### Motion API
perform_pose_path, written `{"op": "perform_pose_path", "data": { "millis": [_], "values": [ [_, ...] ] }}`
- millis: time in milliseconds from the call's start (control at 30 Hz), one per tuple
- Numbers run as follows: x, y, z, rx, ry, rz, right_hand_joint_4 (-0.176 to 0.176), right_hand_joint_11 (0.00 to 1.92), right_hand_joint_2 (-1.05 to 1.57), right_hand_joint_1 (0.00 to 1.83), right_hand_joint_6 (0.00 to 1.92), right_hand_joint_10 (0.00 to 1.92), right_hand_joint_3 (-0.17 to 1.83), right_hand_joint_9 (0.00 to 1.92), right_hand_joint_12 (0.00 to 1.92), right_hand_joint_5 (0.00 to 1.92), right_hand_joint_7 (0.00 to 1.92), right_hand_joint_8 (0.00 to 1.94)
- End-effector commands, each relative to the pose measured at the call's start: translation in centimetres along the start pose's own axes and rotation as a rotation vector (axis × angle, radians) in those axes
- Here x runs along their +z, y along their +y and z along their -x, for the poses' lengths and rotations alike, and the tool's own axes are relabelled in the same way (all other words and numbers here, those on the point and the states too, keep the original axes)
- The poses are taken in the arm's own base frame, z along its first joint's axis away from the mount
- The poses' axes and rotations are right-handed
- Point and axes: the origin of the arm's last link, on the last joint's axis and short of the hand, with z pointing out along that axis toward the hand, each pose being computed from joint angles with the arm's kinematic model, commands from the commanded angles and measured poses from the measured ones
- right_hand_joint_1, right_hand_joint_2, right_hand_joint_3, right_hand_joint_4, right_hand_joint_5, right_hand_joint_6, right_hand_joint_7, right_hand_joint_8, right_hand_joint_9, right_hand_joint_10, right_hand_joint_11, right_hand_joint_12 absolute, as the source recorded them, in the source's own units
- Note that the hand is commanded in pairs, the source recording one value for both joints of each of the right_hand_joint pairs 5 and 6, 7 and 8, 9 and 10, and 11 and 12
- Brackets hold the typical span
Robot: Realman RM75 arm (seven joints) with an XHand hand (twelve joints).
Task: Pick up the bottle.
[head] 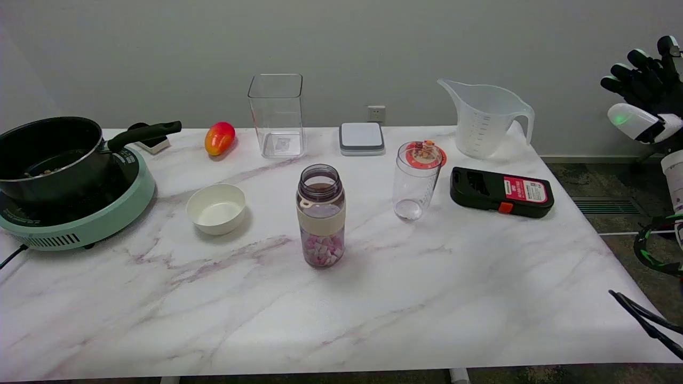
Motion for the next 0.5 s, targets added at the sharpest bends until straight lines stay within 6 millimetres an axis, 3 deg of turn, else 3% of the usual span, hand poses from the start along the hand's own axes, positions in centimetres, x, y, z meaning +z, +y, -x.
{"op": "perform_pose_path", "data": {
  "millis": [33, 200, 500],
  "values": [
    [-1.4, 2.3, 0.9, 0.231, -0.053, 0.042, 0.0, 0.54, -0.41, 1.19, 0.02, 0.44, 1.12, 0.44, 0.54, 0.02, 0.28, 0.28],
    [-1.4, 3.5, 4.2, 0.352, -0.141, 0.092, 0.0, 0.54, -0.37, 1.17, 0.03, 0.44, 1.08, 0.44, 0.54, 0.03, 0.29, 0.29],
    [-2.3, 3.8, 5.9, 0.446, -0.23, 0.081, 0.0, 0.53, -0.31, 1.16, 0.01, 0.44, 1.05, 0.44, 0.53, 0.01, 0.3, 0.3]
  ]
}}
